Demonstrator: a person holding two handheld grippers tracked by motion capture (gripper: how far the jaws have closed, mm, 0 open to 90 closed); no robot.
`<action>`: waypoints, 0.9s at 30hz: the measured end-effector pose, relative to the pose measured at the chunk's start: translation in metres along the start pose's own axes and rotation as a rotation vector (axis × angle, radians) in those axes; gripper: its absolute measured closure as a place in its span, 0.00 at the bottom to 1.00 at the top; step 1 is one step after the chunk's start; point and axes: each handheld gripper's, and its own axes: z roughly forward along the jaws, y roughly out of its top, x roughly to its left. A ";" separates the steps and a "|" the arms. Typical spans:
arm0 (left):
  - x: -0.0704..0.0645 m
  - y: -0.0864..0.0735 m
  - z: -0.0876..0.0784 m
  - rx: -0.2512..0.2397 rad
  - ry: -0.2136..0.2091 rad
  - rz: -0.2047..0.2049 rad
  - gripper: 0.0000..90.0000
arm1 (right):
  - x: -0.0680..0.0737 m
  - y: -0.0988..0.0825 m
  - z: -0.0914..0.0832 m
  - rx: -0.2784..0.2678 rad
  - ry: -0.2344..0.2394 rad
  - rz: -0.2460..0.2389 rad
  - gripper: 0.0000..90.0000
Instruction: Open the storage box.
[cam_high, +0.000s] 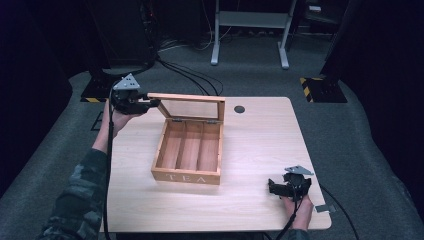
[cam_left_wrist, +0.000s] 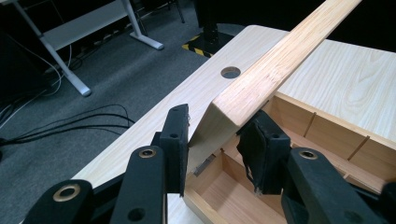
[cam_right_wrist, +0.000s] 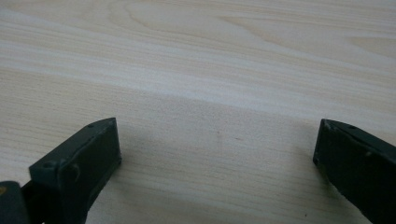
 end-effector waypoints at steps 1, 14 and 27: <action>0.000 0.000 0.000 0.000 0.000 0.000 0.70 | 0.000 0.000 0.000 0.001 0.003 -0.001 0.00; -0.008 -0.007 -0.004 -0.008 0.007 0.018 0.70 | 0.000 0.000 0.000 -0.004 0.000 -0.002 0.00; -0.026 -0.019 -0.009 -0.016 0.046 0.055 0.69 | -0.001 0.000 0.000 -0.002 0.004 -0.011 0.00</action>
